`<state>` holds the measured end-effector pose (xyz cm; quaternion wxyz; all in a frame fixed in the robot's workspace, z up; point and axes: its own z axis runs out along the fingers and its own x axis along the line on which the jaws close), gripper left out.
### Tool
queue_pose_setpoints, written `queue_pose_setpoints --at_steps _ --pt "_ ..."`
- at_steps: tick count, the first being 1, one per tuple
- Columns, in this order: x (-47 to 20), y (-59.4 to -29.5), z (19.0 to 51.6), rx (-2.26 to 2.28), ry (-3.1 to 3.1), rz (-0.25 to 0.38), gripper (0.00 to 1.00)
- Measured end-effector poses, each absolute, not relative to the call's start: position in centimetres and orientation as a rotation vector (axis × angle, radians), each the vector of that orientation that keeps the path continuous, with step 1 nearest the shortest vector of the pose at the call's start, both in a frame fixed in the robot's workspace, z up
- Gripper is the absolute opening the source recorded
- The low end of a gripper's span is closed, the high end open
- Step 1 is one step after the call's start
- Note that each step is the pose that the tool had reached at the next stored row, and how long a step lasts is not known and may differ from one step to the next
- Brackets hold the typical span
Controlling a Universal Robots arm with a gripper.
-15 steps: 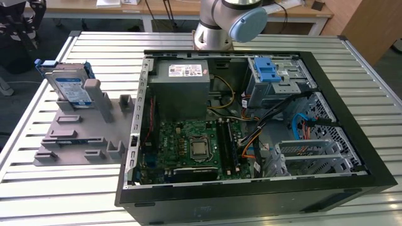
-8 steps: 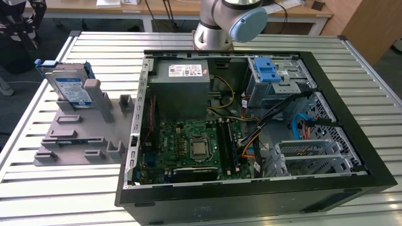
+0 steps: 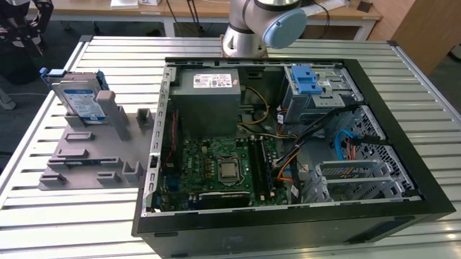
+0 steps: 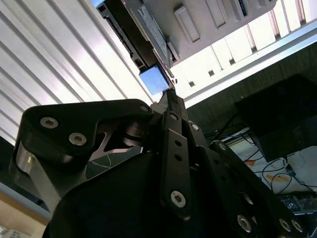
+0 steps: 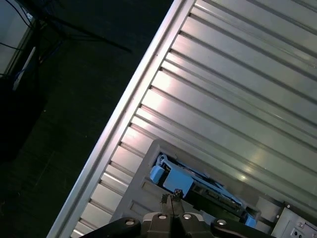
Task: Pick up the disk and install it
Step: 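Pick up the disk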
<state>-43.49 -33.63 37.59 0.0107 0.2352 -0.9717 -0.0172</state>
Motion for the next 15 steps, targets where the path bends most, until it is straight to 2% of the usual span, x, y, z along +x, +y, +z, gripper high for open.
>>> queue_pose_setpoints --at_steps 15 --pt "-43.49 -33.63 37.40 1.021 -2.945 -0.050 0.11"
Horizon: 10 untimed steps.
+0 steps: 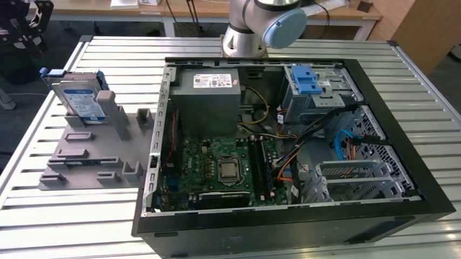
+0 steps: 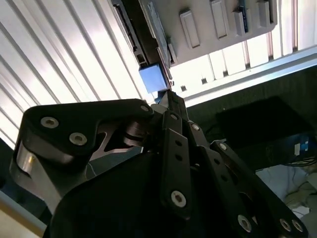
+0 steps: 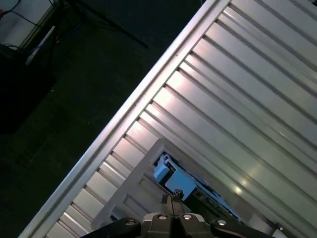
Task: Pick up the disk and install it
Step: 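Pick up the disk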
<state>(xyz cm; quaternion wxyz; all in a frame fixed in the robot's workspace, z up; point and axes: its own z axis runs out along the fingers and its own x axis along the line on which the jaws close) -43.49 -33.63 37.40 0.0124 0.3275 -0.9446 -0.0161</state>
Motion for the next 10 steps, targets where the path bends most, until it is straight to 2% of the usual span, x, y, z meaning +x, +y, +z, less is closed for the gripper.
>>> queue_pose_setpoints --at_steps 10 --pt "-43.49 -33.63 37.09 1.281 -2.838 -0.046 0.11"
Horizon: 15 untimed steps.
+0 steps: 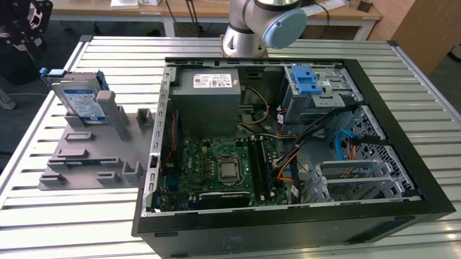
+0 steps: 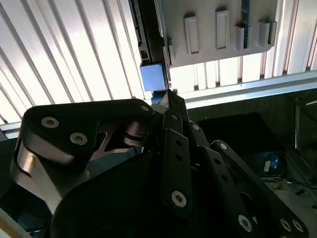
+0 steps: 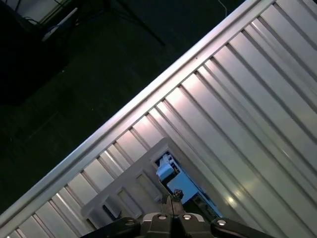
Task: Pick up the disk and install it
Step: 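Pick up the disk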
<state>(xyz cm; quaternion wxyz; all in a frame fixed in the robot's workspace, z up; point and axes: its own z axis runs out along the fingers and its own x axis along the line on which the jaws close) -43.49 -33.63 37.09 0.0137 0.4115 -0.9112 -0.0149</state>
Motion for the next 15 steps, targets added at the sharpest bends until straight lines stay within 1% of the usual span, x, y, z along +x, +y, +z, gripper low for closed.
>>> queue_pose_setpoints --at_steps 15 --pt "-43.49 -33.63 36.69 1.633 -2.656 -0.035 0.11"
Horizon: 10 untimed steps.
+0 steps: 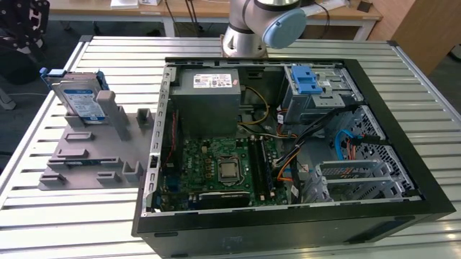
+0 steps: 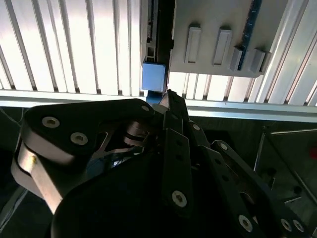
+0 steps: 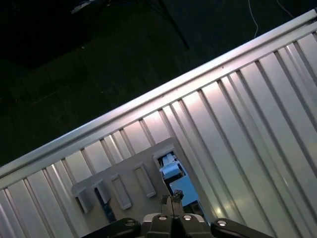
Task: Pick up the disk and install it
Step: 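Pick up the disk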
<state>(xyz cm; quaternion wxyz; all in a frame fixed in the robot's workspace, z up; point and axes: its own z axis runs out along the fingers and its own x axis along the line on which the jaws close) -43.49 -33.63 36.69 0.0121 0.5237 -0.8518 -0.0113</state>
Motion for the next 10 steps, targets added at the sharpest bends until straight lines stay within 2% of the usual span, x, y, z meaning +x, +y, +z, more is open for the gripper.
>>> queue_pose_setpoints --at_steps 10 --pt "-43.49 -33.63 36.37 1.798 -2.548 -0.027 0.11"
